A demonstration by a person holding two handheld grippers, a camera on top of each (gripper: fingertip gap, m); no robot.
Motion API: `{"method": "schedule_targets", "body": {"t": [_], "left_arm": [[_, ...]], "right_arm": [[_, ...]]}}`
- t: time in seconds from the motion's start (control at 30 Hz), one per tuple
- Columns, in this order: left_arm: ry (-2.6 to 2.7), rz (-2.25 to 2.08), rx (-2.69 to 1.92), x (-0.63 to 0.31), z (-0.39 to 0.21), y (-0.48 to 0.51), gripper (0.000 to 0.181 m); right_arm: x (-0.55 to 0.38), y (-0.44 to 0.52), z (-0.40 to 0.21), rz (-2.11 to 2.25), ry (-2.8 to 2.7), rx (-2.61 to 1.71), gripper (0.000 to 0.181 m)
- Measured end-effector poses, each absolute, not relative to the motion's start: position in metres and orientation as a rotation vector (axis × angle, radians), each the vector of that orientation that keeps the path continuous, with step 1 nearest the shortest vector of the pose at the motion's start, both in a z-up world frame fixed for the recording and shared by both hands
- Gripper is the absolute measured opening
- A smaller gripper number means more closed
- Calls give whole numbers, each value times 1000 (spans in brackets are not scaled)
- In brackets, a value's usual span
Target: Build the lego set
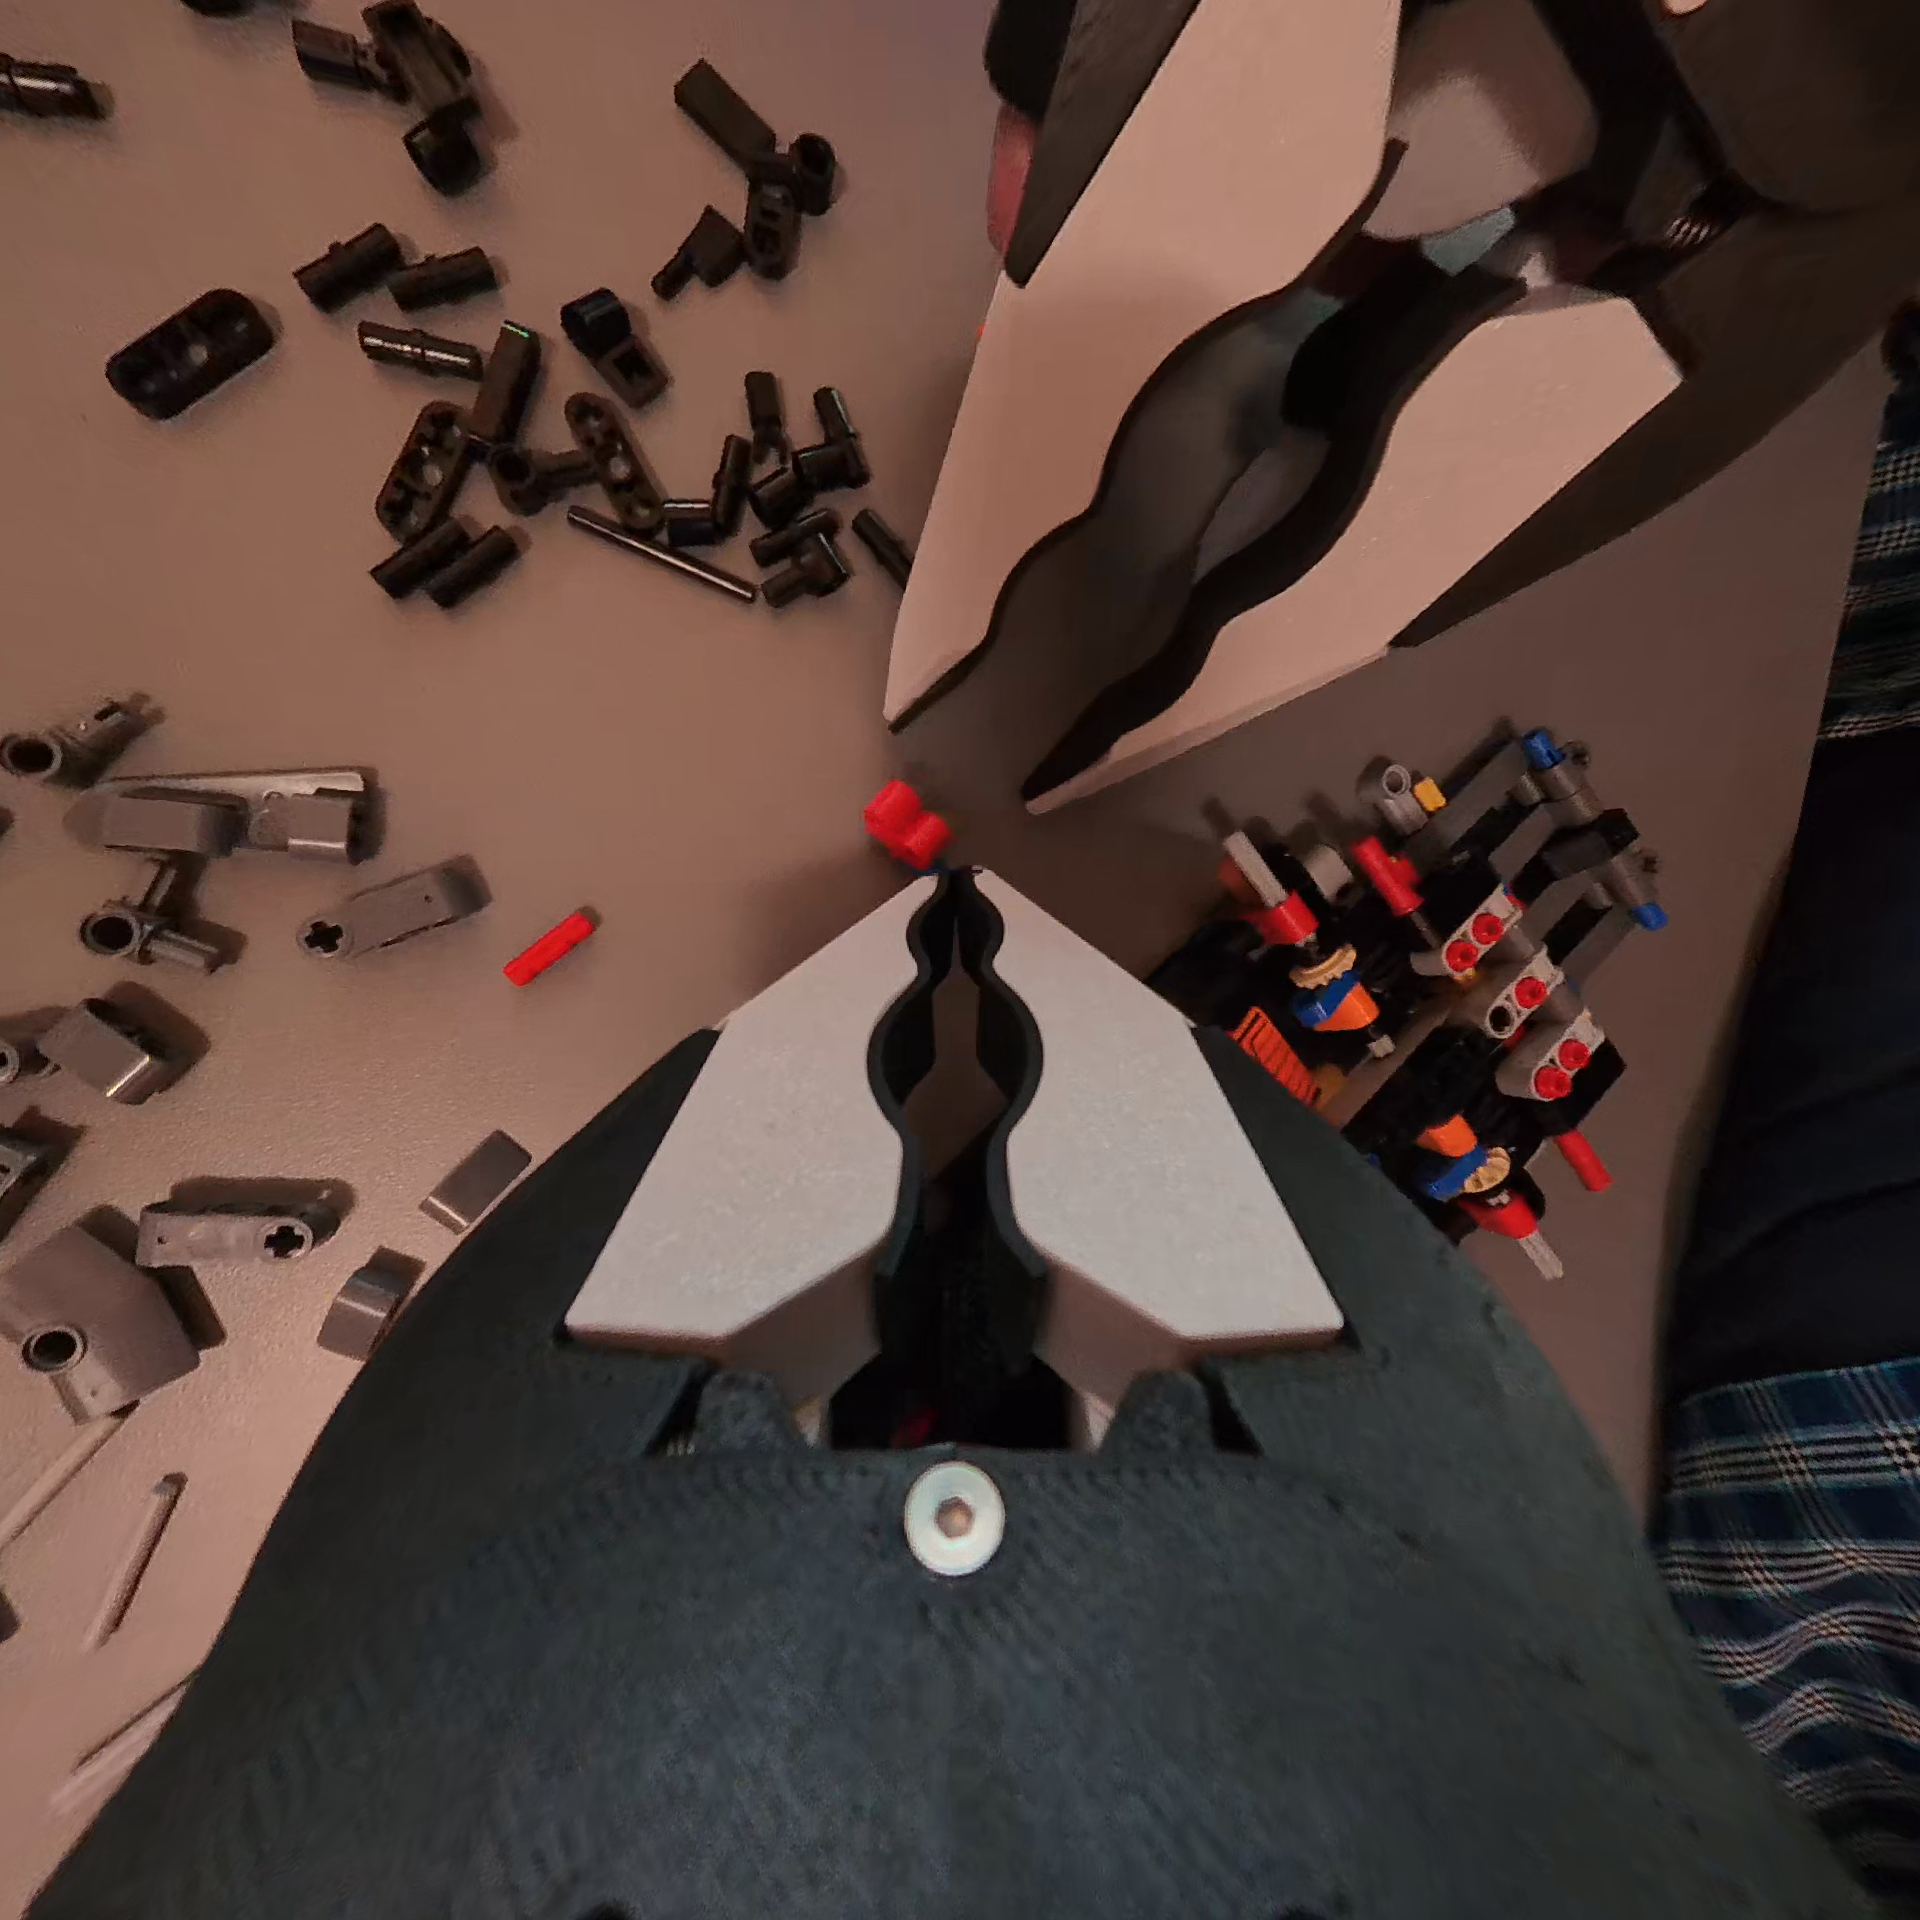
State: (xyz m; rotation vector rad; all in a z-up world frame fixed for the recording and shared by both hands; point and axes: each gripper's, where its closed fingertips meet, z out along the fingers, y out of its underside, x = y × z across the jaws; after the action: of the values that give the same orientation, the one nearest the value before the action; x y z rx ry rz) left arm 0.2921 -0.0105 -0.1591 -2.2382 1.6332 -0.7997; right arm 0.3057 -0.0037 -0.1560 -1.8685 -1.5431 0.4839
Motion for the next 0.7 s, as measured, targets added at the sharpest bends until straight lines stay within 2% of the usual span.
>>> {"method": "schedule_targets", "body": {"t": [0.03,0.3,0.43,0.7], "left_arm": [[1642,-796,-2235,291,-159,-11,0],[1645,-787,-2226,286,-160,-9,0],[1656,-809,-2217,285,-161,-11,0],[1674,-795,-2206,280,-159,-7,0]], "right_arm": [[306,-2,-155,466,-1562,-1856,27],[288,4,-148,456,-1736,-1720,29],[281,7,-153,480,-1736,-1732,22],[285,6,-154,567,-1715,-1762,25]]}}
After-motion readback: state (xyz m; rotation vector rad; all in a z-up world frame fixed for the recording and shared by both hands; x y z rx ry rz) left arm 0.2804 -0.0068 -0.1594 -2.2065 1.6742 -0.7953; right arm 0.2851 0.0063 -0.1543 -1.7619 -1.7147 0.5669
